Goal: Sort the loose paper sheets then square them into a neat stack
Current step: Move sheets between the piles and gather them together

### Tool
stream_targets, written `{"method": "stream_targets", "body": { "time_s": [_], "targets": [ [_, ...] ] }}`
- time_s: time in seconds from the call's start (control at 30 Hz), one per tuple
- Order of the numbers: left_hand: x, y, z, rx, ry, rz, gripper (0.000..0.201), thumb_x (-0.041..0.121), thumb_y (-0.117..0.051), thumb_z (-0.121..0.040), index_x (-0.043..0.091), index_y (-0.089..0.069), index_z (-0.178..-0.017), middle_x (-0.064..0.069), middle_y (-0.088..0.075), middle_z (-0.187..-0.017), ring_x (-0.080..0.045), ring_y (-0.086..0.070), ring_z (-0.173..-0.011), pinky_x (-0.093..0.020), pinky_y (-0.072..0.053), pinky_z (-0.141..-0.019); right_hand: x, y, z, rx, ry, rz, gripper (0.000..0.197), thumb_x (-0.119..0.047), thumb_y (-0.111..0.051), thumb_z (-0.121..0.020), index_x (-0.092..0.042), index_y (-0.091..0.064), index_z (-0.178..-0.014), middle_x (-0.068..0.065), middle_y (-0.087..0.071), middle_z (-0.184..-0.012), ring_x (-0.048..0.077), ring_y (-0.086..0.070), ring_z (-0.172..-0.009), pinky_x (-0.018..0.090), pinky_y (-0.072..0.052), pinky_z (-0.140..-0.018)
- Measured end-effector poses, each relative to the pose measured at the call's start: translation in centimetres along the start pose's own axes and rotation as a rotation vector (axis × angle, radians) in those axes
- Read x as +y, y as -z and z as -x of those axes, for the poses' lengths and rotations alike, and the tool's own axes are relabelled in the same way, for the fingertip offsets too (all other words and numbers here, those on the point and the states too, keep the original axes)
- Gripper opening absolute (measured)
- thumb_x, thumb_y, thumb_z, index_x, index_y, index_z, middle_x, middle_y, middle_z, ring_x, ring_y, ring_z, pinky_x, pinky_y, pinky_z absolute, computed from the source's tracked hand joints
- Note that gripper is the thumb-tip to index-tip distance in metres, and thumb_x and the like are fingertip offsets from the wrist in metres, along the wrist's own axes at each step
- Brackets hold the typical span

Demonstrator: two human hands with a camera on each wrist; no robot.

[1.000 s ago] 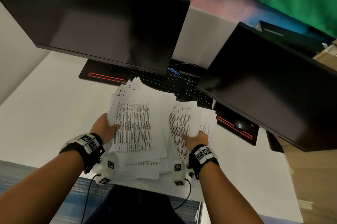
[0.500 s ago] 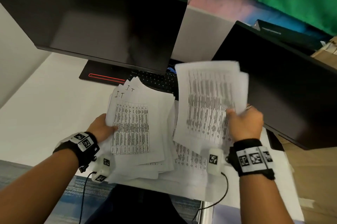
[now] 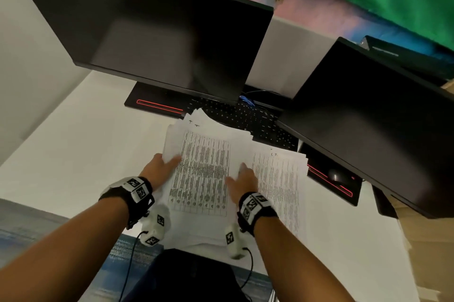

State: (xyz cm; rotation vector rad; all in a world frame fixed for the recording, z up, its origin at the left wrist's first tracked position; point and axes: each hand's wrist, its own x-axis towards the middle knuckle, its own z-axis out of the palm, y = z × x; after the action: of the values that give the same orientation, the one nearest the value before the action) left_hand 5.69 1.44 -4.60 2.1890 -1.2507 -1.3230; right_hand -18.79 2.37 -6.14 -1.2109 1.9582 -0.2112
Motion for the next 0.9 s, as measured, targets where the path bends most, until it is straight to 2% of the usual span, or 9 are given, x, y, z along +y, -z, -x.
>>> {"method": "stream_targets", "body": {
  "time_s": [0.17,0.3,0.43,0.5,0.53,0.6,0.73,0.83,0.9],
  "targets": [
    [0.1,0.5,1.2,0.113,-0.133,0.06,0.035,0.022,-0.07,-0.09,0.014,-0.052,-0.119,-0.008,-0.066,-0.102,-0.027,-0.064,-0.085,-0.034,-0.053,-0.065,0.4,0.0,-0.1,0.04,0.056,-0.187,0.104,-0.046,-0.078,-0.078,-0.014,-0.016,-0.156,0.007,-0.029,-0.159,0.027,-0.031,-0.145,0.045,-0.03,-0.118],
    [1.1,4.6,4.3,0.025,-0.34,0.446,0.042,0.013,-0.073,-0.088,0.015,-0.055,-0.126,-0.004,-0.072,-0.111,-0.018,-0.072,-0.096,-0.042,-0.058,-0.09,-2.4,3.9,1.6,-0.017,0.142,-0.533,0.114,-0.034,-0.092,-0.061,-0.019,-0.026,-0.153,0.002,-0.038,-0.154,0.024,-0.037,-0.142,0.043,-0.033,-0.115],
    [4.9,8.1,7.9,0.111,-0.585,0.43,0.034,0.012,-0.071,-0.089,0.001,-0.063,-0.121,-0.007,-0.072,-0.089,-0.018,-0.07,-0.09,-0.038,-0.055,-0.089,-6.5,7.9,4.3,0.068,0.324,-0.693,0.042,-0.023,-0.092,-0.063,-0.015,-0.07,-0.098,0.005,-0.076,-0.099,0.031,-0.072,-0.097,0.052,-0.058,-0.085],
    [5.3,9.0,8.7,0.219,-0.71,0.341,0.028,0.02,-0.067,-0.091,0.014,-0.069,-0.119,0.014,-0.071,-0.098,0.003,-0.065,-0.096,-0.026,-0.049,-0.095,-7.7,8.8,6.1,0.127,0.439,-0.766,0.025,-0.015,-0.088,-0.068,-0.016,-0.072,-0.088,0.003,-0.077,-0.089,0.03,-0.074,-0.085,0.044,-0.062,-0.076],
    [5.2,9.3,8.9,0.237,-0.746,0.283,0.035,0.033,-0.067,-0.09,0.021,-0.064,-0.123,0.028,-0.066,-0.104,0.019,-0.057,-0.101,-0.01,-0.041,-0.1,-8.1,9.2,6.9,0.149,0.491,-0.803,0.026,-0.01,-0.087,-0.069,-0.019,-0.072,-0.088,-0.002,-0.078,-0.088,0.023,-0.074,-0.084,0.037,-0.062,-0.074],
    [4.6,9.1,9.0,0.251,-0.638,0.214,0.05,0.052,-0.072,-0.082,0.032,-0.046,-0.119,0.032,-0.048,-0.104,0.04,-0.041,-0.092,0.01,-0.024,-0.089,-8.6,9.3,7.7,0.172,0.548,-0.859,0.035,-0.002,-0.086,-0.069,-0.021,-0.072,-0.094,-0.005,-0.077,-0.091,0.015,-0.074,-0.087,0.031,-0.062,-0.074],
    [3.9,7.4,7.0,0.31,-0.615,0.383,0.064,0.004,-0.082,-0.076,0.025,-0.037,-0.116,0.013,-0.05,-0.104,0.016,-0.059,-0.085,-0.005,-0.046,-0.073,-9.1,9.1,7.8,0.111,0.57,-0.853,0.075,0.005,-0.086,-0.064,-0.02,-0.058,-0.13,0.003,-0.074,-0.1,0.018,-0.074,-0.094,0.034,-0.062,-0.074],
    [3.8,6.6,5.5,0.336,-0.606,0.302,0.07,-0.004,-0.082,-0.073,-0.008,-0.039,-0.128,0.019,-0.043,-0.104,0.029,-0.051,-0.091,0.004,-0.039,-0.078,-9.0,8.1,6.9,0.072,0.495,-0.808,0.083,0.007,-0.085,-0.065,-0.023,-0.052,-0.134,-0.002,-0.073,-0.098,0.015,-0.073,-0.095,0.028,-0.061,-0.074],
    [3.3,6.3,4.3,0.296,-0.566,0.256,0.063,0.005,-0.083,-0.076,-0.007,-0.049,-0.128,0.022,-0.05,-0.107,0.031,-0.05,-0.09,0.008,-0.035,-0.076,-9.0,7.2,6.3,0.048,0.379,-0.752,0.065,-0.002,-0.087,-0.066,-0.018,-0.058,-0.122,-0.003,-0.072,-0.098,0.015,-0.072,-0.095,0.017,-0.058,-0.065]
  ]
}}
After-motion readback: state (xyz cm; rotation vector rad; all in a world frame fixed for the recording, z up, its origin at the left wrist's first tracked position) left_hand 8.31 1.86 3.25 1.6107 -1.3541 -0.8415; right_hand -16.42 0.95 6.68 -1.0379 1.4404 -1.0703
